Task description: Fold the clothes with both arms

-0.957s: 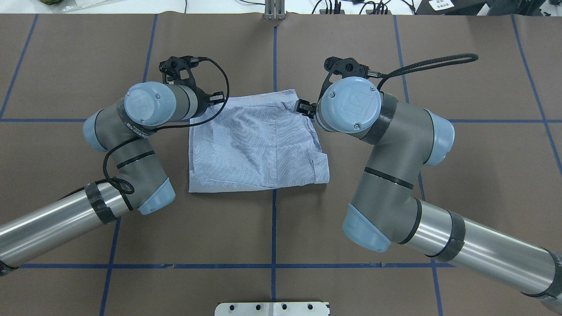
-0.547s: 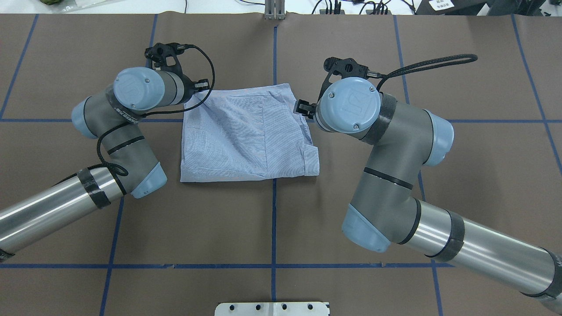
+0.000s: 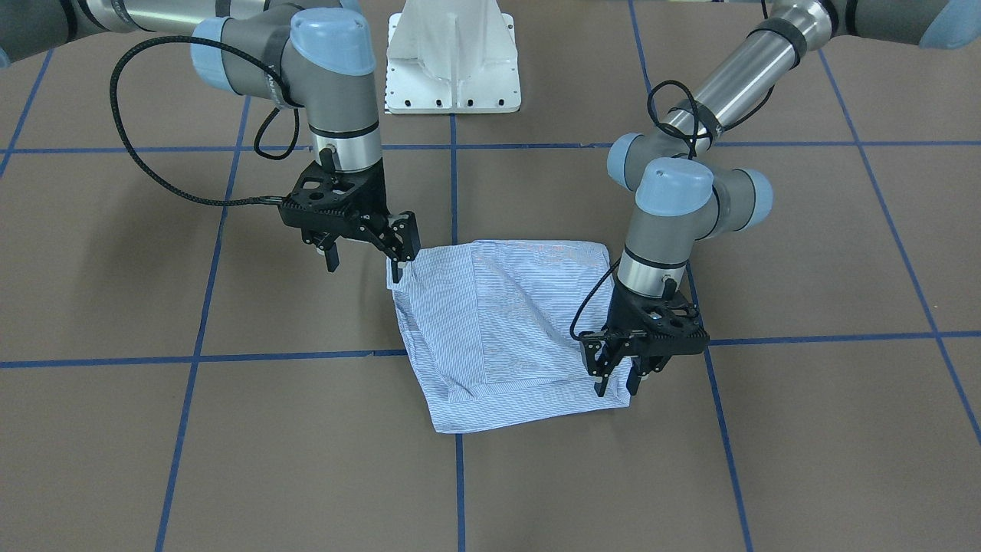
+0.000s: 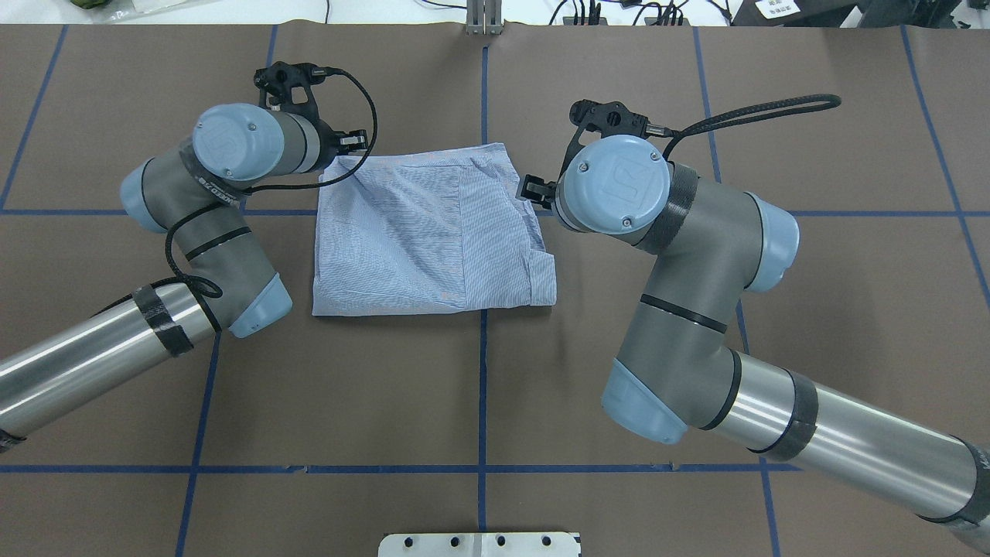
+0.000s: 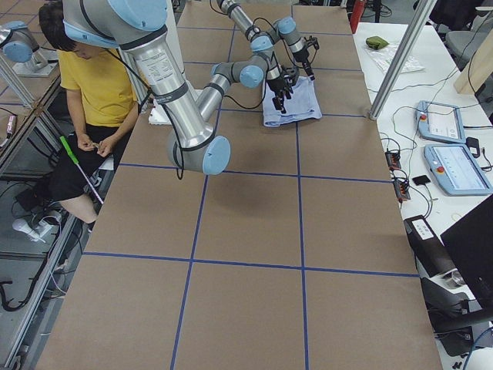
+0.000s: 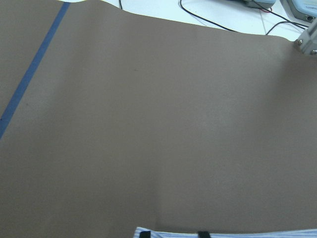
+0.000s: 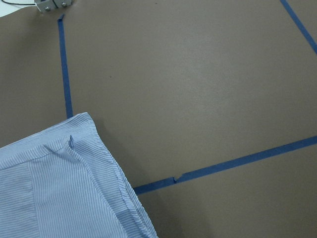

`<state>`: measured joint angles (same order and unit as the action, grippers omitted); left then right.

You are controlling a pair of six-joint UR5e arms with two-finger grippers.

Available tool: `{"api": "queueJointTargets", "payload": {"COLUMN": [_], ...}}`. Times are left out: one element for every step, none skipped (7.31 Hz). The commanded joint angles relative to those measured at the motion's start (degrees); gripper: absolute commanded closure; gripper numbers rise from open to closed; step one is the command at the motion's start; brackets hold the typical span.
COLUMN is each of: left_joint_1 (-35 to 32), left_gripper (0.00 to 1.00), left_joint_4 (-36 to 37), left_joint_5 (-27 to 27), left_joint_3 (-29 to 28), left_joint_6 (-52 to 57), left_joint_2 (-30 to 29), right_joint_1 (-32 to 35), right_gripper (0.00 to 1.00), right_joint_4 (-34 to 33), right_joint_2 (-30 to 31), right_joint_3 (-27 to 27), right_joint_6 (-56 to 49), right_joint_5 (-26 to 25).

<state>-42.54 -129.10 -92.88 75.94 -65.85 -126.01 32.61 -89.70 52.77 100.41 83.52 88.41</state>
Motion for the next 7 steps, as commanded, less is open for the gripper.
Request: {"api": "queueJointTargets", "payload": {"left_joint_1": [-2.37, -4.72, -7.10, -10.17, -14.11, -18.68, -23.94], "left_gripper": [0.00, 0.00, 0.00, 0.00, 0.00, 0.00, 0.00], "left_joint_4": [0.52, 0.52, 0.52, 0.78, 2.35, 5.59, 9.36], "left_joint_5": [-8.86, -12.72, -16.76, -20.02, -23.19, -25.65, -28.55], "left_joint_3": [8.48, 12.09, 16.31, 20.35, 25.00, 28.79, 31.01], "left_joint_6": [7.99, 12.98, 16.86, 21.25, 29.04, 39.56, 50.02], "left_joint_2": [4.86, 7.34, 12.32, 17.07, 23.12, 27.97, 31.41], "right_joint_1": [1.31, 2.45, 4.55, 7.62, 11.65, 16.39, 21.92], "right_gripper": [0.00, 0.00, 0.00, 0.00, 0.00, 0.00, 0.00], "right_joint_4": [-0.12, -0.21, -0.39, -0.56, -0.74, -0.74, -0.74], "right_joint_2": [-0.12, -0.21, -0.21, -0.04, 0.75, 2.67, 5.82], "right_joint_3": [0.04, 0.04, 0.04, 0.04, 0.13, 0.31, 0.66], "right_joint_6": [-0.11, -0.28, -2.98, -5.71, -10.09, -17.00, -25.60], "right_joint_5": [2.98, 3.69, 7.44, 12.27, 16.49, 21.67, 27.37]}}
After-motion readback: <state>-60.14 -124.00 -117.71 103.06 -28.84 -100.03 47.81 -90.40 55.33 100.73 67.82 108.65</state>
